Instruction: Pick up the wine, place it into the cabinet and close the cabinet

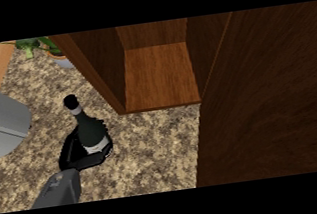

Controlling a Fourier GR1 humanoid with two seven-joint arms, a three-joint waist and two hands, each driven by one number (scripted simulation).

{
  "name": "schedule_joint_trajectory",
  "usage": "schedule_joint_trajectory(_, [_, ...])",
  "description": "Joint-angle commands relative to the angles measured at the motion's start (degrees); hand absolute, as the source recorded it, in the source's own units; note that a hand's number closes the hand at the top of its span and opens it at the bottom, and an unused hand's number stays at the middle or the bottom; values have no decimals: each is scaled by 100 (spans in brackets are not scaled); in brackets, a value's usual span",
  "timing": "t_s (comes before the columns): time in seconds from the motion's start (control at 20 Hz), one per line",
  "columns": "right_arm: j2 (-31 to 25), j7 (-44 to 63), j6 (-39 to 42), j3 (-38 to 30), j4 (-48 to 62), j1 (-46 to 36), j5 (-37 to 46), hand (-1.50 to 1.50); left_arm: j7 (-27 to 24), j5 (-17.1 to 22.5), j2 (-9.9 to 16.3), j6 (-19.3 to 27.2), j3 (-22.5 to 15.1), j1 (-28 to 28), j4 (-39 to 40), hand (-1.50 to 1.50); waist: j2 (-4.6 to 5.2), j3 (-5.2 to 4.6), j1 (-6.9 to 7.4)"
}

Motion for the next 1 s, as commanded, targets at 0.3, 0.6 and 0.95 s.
schedule_joint_trajectory(0.3, [-81,215,36,-285,-315,9,-418,-150,-95,260,-75,-787,73,-75,34,150,1,-8,38])
schedule_joint_trajectory(0.6, [71,-147,160,254,-450,582,1,-150,346,1228,39,-8,991,120,-71,150,-24,-3,58])
schedule_joint_trajectory(0.95, [166,-503,206,297,-198,658,175,-150,769,1478,-287,-48,744,480,-1040,150,-32,2,107])
